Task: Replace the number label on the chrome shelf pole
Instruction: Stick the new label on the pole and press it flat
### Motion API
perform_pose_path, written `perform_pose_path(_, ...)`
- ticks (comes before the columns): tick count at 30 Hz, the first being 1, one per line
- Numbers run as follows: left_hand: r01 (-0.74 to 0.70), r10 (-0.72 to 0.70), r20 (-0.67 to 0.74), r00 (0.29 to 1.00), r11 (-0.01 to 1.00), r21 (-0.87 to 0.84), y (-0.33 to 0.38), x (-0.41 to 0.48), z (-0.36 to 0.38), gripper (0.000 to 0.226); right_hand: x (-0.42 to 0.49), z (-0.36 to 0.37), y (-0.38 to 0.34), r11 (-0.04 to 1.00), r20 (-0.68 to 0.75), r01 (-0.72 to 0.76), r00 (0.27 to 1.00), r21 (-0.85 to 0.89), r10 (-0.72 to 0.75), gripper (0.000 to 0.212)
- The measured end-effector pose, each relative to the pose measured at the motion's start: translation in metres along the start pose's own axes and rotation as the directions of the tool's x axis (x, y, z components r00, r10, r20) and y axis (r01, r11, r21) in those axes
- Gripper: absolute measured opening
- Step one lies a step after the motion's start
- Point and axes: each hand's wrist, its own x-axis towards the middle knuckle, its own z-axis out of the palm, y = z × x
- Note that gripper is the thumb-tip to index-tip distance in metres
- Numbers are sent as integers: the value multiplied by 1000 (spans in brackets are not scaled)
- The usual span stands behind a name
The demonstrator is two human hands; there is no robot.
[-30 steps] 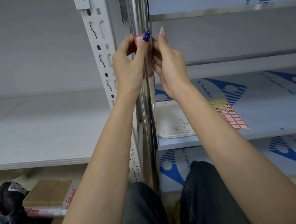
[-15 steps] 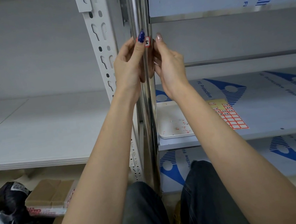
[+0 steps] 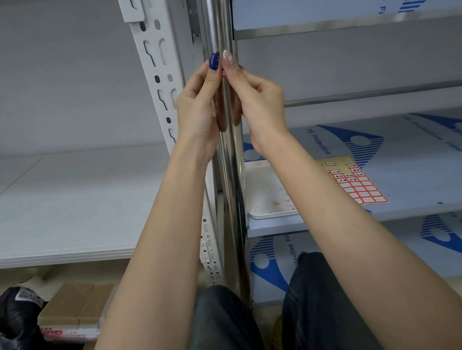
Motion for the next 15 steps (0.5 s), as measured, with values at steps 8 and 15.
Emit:
perform_pose_path(8, -116, 118, -8, 993, 986, 120, -10, 5, -2, 28, 3, 8, 9, 987, -98, 121, 986, -106, -131, 26)
perform_pose_path(15, -48, 47, 16, 999, 997, 52, -8, 2, -3, 22, 5, -3, 7, 1000, 17, 20, 1000, 11, -20, 21)
